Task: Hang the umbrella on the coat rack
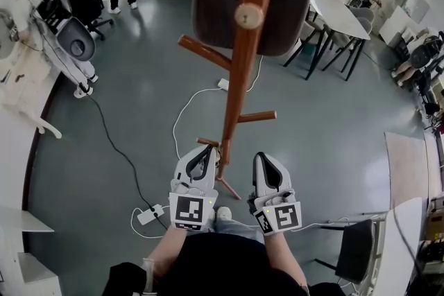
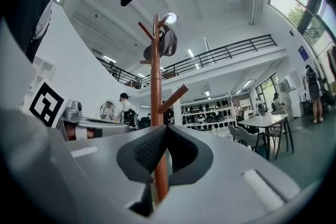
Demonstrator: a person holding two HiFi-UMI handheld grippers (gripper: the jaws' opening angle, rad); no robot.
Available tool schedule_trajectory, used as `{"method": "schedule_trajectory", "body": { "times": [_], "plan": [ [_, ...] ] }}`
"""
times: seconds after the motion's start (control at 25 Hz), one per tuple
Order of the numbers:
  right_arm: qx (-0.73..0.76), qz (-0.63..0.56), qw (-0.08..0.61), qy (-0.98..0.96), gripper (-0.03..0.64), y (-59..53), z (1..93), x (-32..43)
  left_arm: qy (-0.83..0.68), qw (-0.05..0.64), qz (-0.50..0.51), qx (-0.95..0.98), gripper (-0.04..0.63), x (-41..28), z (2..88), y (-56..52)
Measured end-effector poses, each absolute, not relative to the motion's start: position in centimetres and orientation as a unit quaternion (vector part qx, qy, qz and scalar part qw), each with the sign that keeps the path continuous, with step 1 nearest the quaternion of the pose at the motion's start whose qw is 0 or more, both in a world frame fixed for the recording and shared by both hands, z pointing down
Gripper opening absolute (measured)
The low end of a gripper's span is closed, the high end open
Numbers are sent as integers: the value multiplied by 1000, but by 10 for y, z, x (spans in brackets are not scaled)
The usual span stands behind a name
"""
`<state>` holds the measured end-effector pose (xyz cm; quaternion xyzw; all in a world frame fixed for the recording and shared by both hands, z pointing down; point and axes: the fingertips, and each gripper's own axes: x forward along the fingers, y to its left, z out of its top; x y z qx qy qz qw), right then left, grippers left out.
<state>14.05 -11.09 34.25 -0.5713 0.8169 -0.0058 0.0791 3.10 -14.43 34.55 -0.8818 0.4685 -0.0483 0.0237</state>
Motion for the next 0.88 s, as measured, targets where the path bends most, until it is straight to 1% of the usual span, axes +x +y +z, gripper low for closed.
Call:
{"method": "schedule_trajectory", "body": {
  "times": [0.88],
  "plan": [
    [-568, -11, 83, 819, 6, -111, 341, 135, 465, 13, -54, -884, 8, 31, 349, -141]
  ]
}}
